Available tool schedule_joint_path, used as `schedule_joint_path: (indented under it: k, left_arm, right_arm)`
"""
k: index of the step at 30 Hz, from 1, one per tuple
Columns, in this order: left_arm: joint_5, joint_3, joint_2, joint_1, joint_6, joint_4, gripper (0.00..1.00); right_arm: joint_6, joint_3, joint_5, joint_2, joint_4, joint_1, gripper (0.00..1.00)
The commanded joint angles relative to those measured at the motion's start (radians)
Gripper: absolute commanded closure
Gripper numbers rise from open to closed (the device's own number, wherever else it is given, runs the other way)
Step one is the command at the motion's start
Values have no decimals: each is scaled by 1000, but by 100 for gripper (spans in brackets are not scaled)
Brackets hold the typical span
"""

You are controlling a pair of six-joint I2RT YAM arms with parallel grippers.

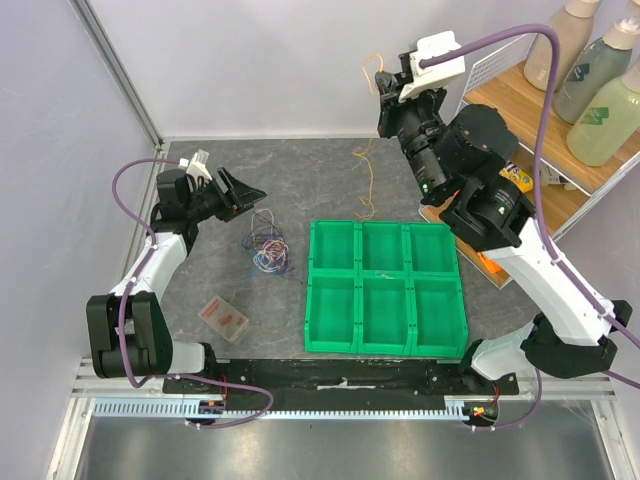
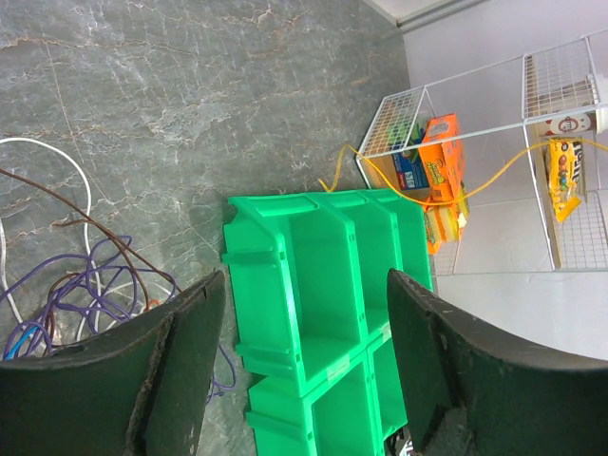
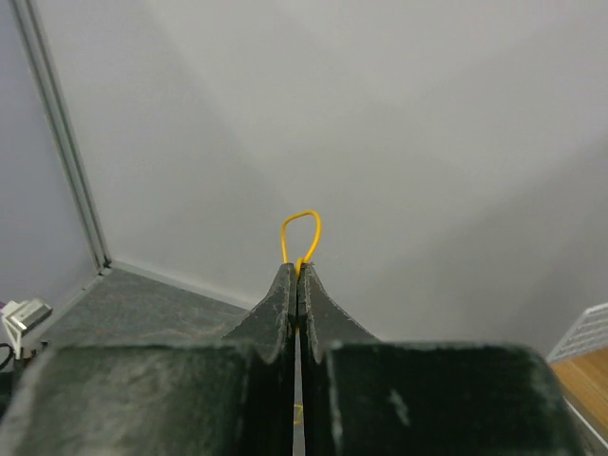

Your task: Untangle the cables

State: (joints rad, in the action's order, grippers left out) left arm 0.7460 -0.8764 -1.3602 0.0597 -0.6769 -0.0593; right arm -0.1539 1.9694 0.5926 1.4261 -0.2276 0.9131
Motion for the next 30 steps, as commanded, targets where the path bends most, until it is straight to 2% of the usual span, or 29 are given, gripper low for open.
schedule_joint_path:
  k: [1,5,9,13,18,23,28,30]
  left_arm:
    - [42,4,30,8,-27,-40,25]
    - [42,4,32,9,-27,-40,25]
    - [44,5,32,12,-27,-40,25]
    - [47,4,33,12,-27,-42,25]
    - [47,5,33,12,-27,-42,26]
    - [41,7,42,14,-23,-40,28]
    - [35,7,39,15,-13,-36,30]
    - [29,7,39,14,-10,-31,30]
  right_arm:
    - [34,60,-138,-7,4,1,100]
    - [37,83,-209,-6,7,1,100]
    - [42,95,-214,0,-6,3,100]
    - [71,19,-205,-25,-19,1,100]
    - [152,-186,-206,-93,-15,1,100]
    - [307,-490,-206,-156,37,-3,100]
    - [467,-716,-286,-112,79,-17,100]
    - [510,-753,-326,-72,82,-36,100]
